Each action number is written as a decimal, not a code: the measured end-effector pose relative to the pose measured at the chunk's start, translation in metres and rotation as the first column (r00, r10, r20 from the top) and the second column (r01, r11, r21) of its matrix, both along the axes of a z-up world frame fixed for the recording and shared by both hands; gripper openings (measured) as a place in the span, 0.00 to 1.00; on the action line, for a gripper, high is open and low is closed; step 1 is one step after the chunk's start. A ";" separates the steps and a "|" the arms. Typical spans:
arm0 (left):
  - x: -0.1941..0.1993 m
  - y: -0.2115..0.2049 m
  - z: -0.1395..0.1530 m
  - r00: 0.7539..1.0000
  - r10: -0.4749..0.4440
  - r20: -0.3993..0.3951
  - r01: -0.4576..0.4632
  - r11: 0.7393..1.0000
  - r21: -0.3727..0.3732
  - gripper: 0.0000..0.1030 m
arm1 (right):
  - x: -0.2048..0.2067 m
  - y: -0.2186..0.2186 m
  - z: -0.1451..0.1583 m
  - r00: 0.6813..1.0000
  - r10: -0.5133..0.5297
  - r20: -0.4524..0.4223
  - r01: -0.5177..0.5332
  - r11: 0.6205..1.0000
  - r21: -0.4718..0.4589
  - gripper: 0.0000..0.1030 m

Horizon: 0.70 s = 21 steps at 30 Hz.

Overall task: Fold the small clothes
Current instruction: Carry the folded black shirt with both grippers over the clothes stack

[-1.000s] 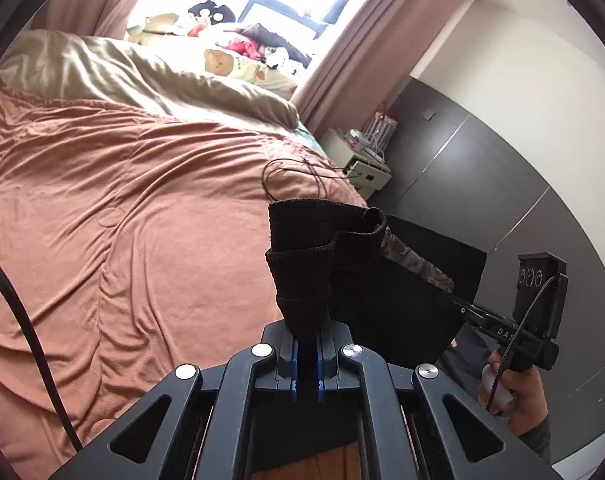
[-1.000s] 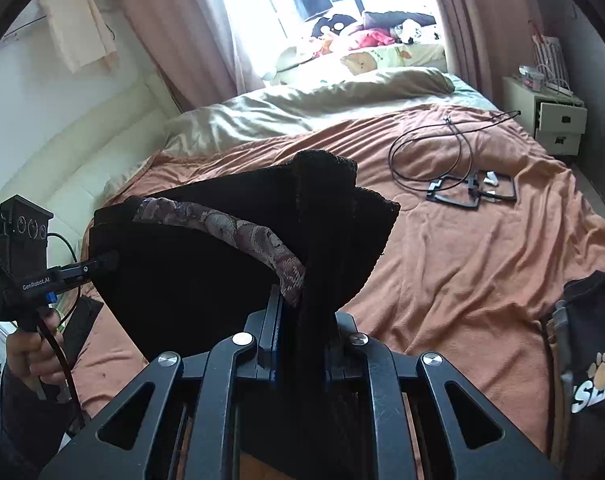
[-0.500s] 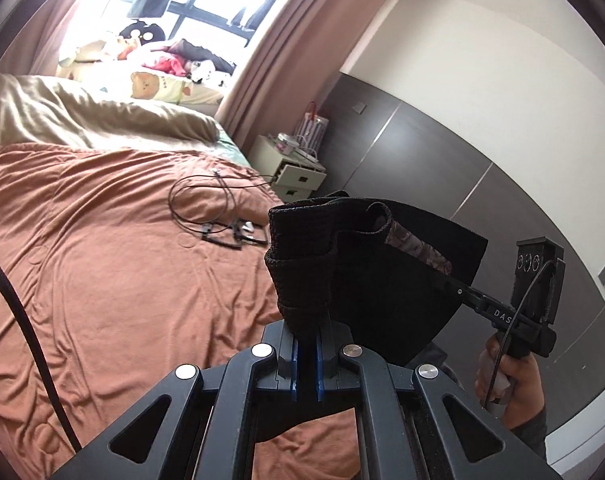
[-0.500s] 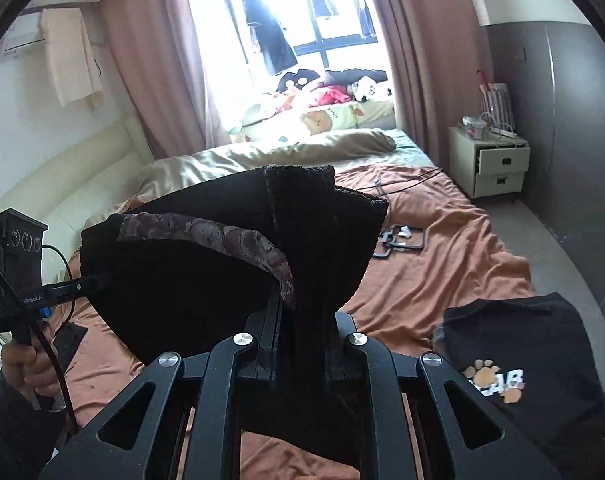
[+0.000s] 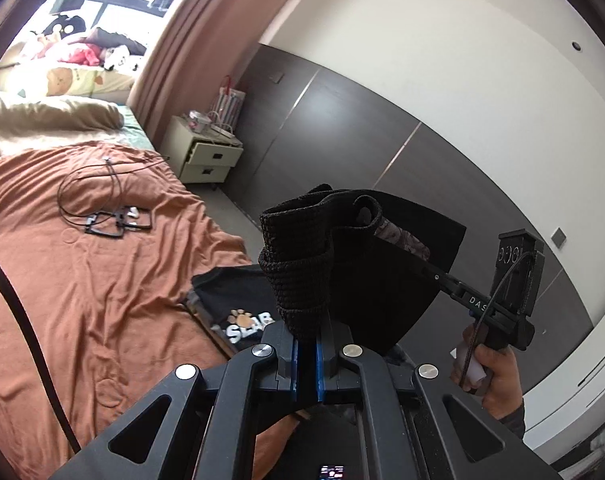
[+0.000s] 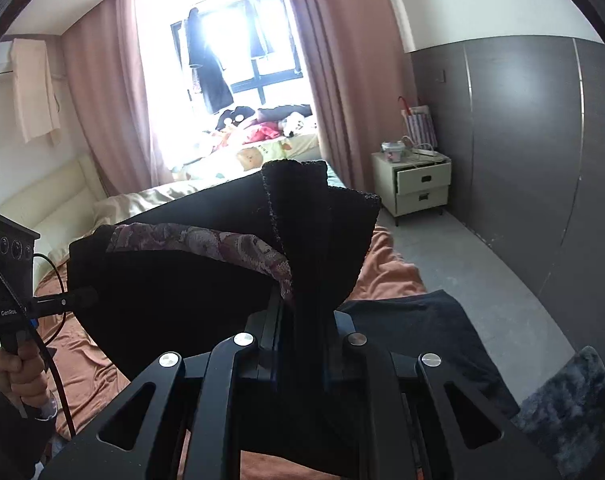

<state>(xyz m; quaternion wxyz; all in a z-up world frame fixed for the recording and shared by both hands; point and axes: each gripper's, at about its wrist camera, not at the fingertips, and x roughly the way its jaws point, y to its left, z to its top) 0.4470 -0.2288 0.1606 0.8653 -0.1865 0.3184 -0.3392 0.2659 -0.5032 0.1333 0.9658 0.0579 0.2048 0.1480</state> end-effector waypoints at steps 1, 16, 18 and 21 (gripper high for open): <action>-0.001 -0.011 0.001 1.000 -0.015 -0.002 0.015 1.000 -0.004 0.06 | -0.009 -0.006 0.001 1.000 -0.017 0.003 0.017 1.000 0.000 0.11; -0.001 -0.145 0.008 0.974 -0.226 -0.014 0.226 0.974 0.004 0.06 | -0.095 -0.008 0.006 0.970 -0.241 0.023 0.241 0.970 -0.003 0.11; 0.004 -0.153 0.005 0.971 -0.237 -0.023 0.237 0.972 -0.002 0.06 | -0.092 -0.006 0.004 0.967 -0.256 0.018 0.256 0.967 -0.003 0.11; 0.016 -0.161 -0.005 0.969 -0.245 -0.035 0.245 0.969 0.001 0.06 | -0.094 0.002 -0.001 0.961 -0.275 0.005 0.275 0.961 0.001 0.11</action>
